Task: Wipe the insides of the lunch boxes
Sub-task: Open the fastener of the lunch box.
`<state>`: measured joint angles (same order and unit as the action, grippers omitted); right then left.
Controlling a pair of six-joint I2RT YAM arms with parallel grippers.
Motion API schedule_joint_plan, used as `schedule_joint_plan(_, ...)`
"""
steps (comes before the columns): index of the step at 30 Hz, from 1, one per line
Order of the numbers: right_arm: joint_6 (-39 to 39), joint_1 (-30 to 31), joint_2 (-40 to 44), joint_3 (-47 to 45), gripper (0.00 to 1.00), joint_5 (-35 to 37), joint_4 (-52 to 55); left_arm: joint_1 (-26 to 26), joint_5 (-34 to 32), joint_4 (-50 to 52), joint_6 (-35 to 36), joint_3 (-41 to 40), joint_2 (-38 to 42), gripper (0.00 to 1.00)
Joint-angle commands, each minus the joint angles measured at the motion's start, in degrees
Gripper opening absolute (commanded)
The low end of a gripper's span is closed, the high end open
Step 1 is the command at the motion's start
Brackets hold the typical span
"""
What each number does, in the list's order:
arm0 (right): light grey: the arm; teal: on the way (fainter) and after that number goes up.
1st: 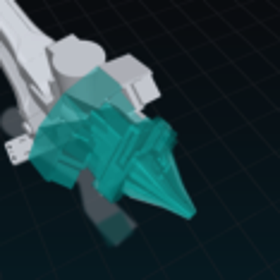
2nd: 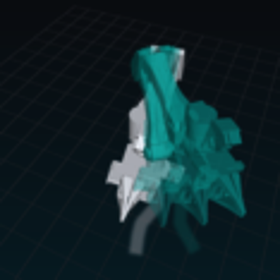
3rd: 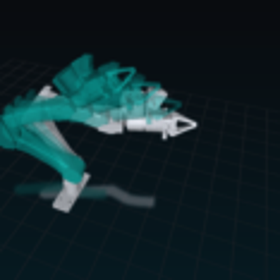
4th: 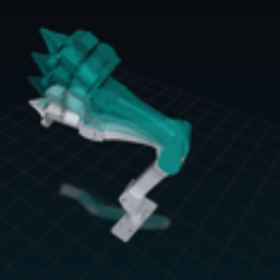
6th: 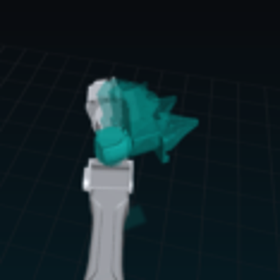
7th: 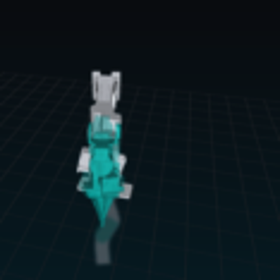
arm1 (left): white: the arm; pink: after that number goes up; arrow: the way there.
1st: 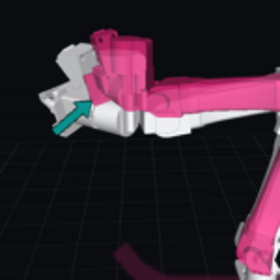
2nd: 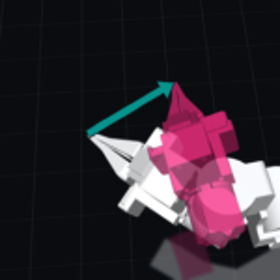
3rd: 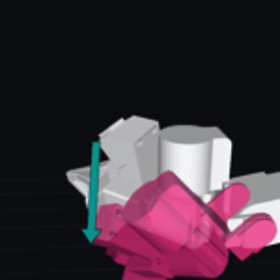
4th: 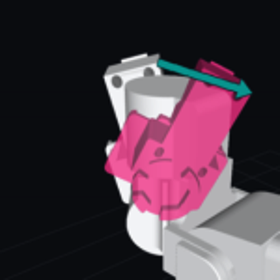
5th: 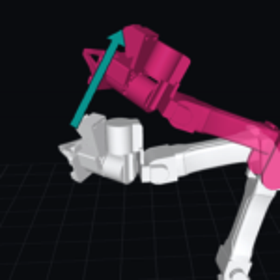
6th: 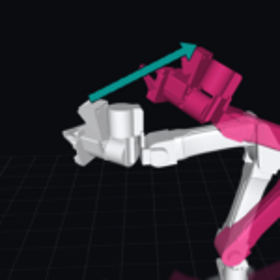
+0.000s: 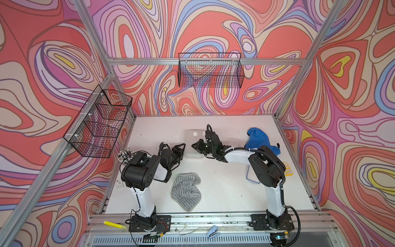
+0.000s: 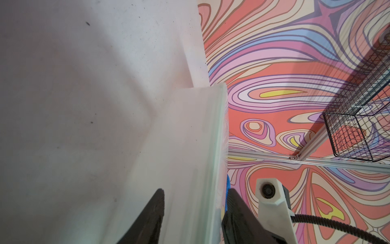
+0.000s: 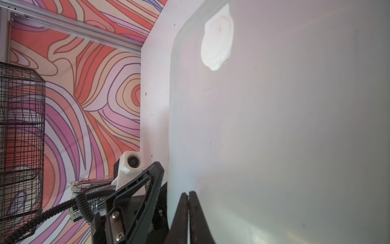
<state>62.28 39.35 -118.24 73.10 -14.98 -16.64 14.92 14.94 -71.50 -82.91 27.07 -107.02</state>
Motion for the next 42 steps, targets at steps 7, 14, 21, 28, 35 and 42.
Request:
schedule_joint_plan(7,0.21,0.72,-2.66,-2.09,0.0,1.89,8.65,0.14,-1.4,-6.45,-1.55,-1.01,0.32,0.41)
schedule_joint_plan(14,0.14,0.9,-2.87,-2.0,0.0,1.98,8.82,0.13,-2.26,-6.51,-1.73,-0.84,1.11,0.28)
schedule_joint_plan(21,-0.14,0.9,-2.81,-2.15,0.0,2.27,9.35,0.09,-2.08,-6.43,-2.08,-0.25,0.96,0.24)
schedule_joint_plan(28,-0.86,0.91,-2.9,-2.13,0.0,3.07,10.75,-0.43,-3.16,-6.38,-2.61,-2.4,1.2,0.16)
schedule_joint_plan(35,-1.07,1.07,-2.85,-2.6,0.0,3.29,11.15,-1.2,-3.23,-5.59,-1.98,-2.75,1.47,0.08)
schedule_joint_plan(42,-2.4,1.03,-2.59,-2.02,0.0,4.15,13.11,-2.19,-0.95,0.27,1.1,-2.12,3.14,0.07)
